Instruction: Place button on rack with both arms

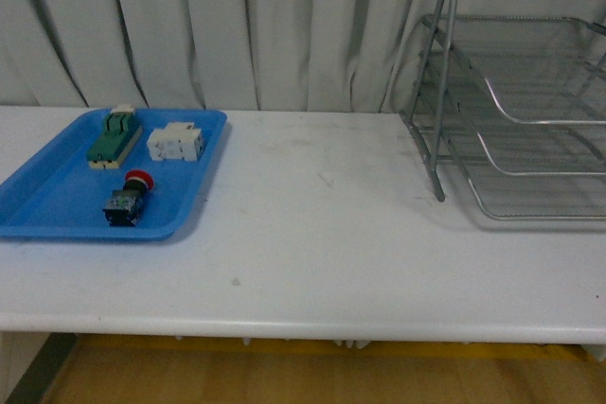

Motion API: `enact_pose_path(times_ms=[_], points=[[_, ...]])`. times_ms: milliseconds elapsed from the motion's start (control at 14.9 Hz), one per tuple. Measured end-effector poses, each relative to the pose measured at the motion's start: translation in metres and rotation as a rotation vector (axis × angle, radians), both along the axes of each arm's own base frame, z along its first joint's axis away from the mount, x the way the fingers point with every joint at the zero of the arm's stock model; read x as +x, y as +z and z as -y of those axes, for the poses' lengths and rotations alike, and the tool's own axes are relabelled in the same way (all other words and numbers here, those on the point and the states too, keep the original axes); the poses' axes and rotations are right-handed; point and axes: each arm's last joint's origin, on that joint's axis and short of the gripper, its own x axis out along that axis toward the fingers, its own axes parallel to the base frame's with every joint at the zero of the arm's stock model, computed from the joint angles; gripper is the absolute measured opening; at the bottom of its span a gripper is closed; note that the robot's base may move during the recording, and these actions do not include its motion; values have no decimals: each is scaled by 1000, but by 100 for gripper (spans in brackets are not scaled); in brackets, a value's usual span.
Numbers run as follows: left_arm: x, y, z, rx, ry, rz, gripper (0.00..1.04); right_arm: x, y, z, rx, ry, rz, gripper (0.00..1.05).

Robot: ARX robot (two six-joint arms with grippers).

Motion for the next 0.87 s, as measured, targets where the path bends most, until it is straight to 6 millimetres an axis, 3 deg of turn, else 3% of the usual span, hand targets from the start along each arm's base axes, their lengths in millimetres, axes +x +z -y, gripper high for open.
enact_pose_path(times_ms=[67,134,201,269,403,537,672,806,873], points=[[0,0,0,0,0,0,98,0,0,0,2,3,-5,98],[0,0,0,0,1,0,98,1,-2,-1,81,128,-159,98],[0,0,0,0,0,0,98,10,8,-3,173,233,-205,98],[0,0,0,0,0,0,98,21,30,2,226,280,-146,98],[0,0,0,0,0,0,98,56,71,36,249,159,-3,98],[0,0,0,0,0,0,98,99,81,91,322,-20,47,98],[0,0,0,0,0,0,98,136,71,148,458,-170,60,98],[0,0,0,0,0,0,98,159,22,185,685,-269,-34,98],[0,0,0,0,0,0,98,164,-2,189,792,-292,-91,98]])
